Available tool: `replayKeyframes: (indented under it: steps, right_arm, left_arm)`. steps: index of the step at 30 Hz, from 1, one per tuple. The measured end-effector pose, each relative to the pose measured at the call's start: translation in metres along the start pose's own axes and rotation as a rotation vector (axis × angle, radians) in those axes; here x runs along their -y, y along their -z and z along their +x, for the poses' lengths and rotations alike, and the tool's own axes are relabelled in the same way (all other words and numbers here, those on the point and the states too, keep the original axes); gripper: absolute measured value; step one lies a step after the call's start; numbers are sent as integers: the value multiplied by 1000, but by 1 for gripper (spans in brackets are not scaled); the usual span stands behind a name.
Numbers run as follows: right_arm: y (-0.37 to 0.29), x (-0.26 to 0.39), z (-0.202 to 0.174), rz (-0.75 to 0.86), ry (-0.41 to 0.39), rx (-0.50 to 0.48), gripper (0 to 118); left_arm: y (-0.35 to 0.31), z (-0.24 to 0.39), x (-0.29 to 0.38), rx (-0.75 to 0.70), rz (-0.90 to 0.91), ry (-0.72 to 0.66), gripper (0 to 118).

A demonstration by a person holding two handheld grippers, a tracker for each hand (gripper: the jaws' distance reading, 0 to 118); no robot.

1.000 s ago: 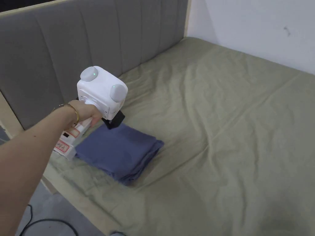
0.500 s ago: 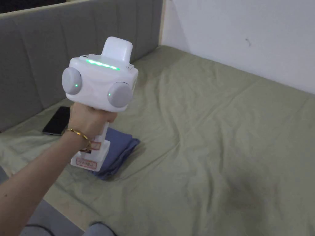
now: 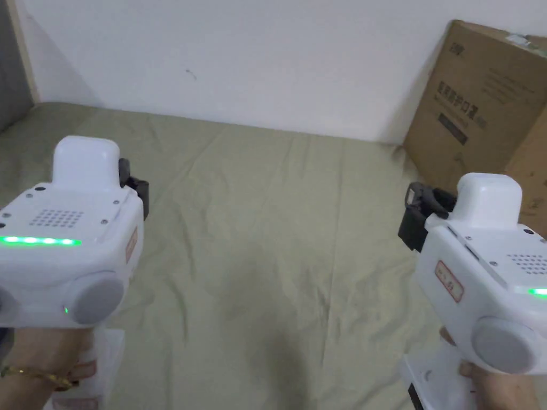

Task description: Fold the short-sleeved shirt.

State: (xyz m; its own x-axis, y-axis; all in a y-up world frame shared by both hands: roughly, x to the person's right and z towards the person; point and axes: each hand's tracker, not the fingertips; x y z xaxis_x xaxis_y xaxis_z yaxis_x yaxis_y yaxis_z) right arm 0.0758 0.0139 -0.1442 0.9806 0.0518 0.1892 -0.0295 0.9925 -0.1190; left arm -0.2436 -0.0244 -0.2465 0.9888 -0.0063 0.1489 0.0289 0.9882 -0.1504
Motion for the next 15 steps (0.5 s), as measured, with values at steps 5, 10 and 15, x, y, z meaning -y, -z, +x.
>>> replayKeyframes:
  steps: [5,10,15]
  right_arm:
    - [-8,21,6,-35,8,26,0]
    - [-11,43,5,-87,27,33,0]
    - [-10,55,3,-122,51,21,0]
  left_arm:
    - [-9,10,24,41,-41,-12,0]
    - [-14,8,38,47,-62,3,0]
    - [-16,10,42,44,-84,8,0]
